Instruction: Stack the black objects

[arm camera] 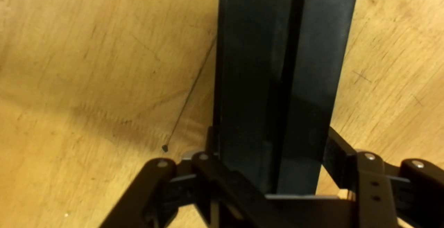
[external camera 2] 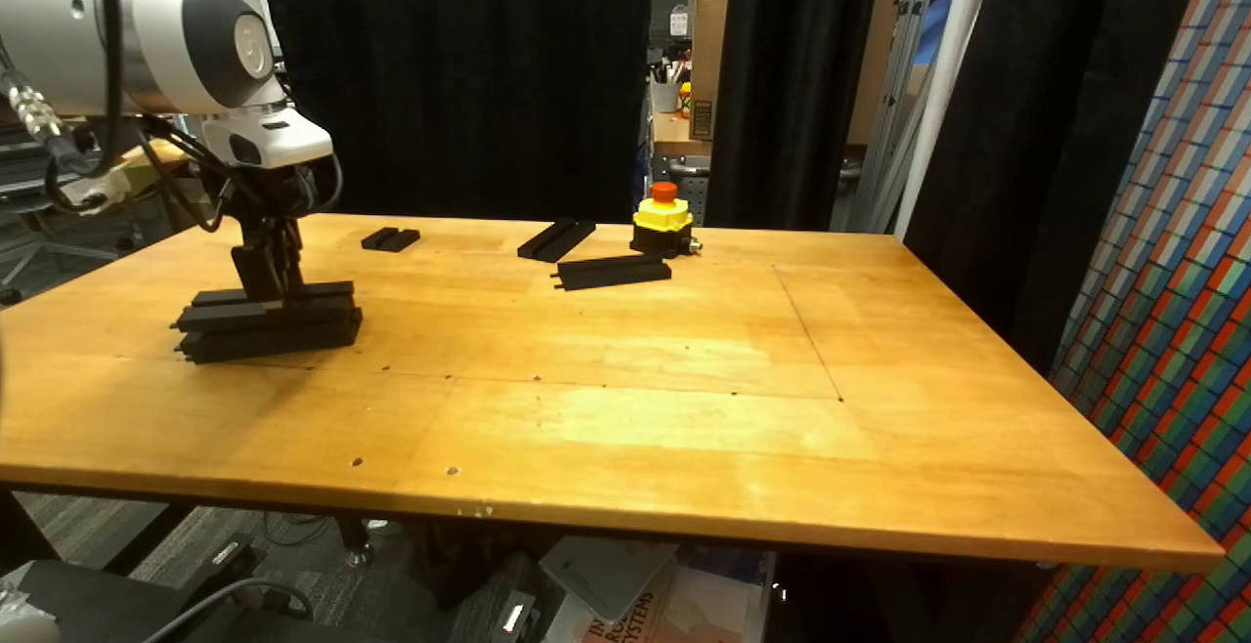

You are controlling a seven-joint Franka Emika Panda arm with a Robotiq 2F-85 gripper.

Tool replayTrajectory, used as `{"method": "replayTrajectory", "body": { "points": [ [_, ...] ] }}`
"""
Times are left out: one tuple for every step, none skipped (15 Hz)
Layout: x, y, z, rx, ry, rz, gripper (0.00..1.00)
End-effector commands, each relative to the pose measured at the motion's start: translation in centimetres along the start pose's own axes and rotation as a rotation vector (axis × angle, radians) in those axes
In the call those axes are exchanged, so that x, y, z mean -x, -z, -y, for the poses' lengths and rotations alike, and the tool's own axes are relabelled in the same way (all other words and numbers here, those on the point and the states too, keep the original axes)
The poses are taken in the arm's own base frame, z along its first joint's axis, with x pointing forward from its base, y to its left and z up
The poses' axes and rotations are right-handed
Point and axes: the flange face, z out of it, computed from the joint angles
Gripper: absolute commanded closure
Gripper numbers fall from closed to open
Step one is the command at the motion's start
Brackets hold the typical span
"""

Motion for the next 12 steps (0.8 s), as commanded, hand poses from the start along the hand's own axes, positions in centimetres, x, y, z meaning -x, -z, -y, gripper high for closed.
{"method": "replayTrajectory", "body": {
  "points": [
    [0.17,0.83,-0.23,-0.028,0.007,0.011,0.54],
    [0.20,0.82,-0.21,-0.027,0.007,0.011,0.54],
    [0.22,0.83,-0.19,-0.027,0.007,0.011,0.54],
    [0.23,0.83,-0.17,-0.027,0.007,0.011,0.54],
    [0.23,0.80,-0.14,-0.026,0.007,0.011,0.54],
    [0.22,0.78,-0.12,-0.025,0.008,0.012,0.54],
    [0.20,0.77,-0.12,-0.025,0.008,0.012,0.54],
    [0.17,0.76,-0.10,-0.027,0.003,0.013,0.35],
    [0.12,0.78,-0.11,-0.029,0.002,0.014,0.07],
    [0.07,0.78,-0.11,-0.029,0.001,0.015,0.06],
    [0.02,0.78,-0.11,-0.029,-0.001,0.017,0.01],
    [-0.10,0.79,-0.11,-0.028,-0.001,0.018,0.00]
  ]
}}
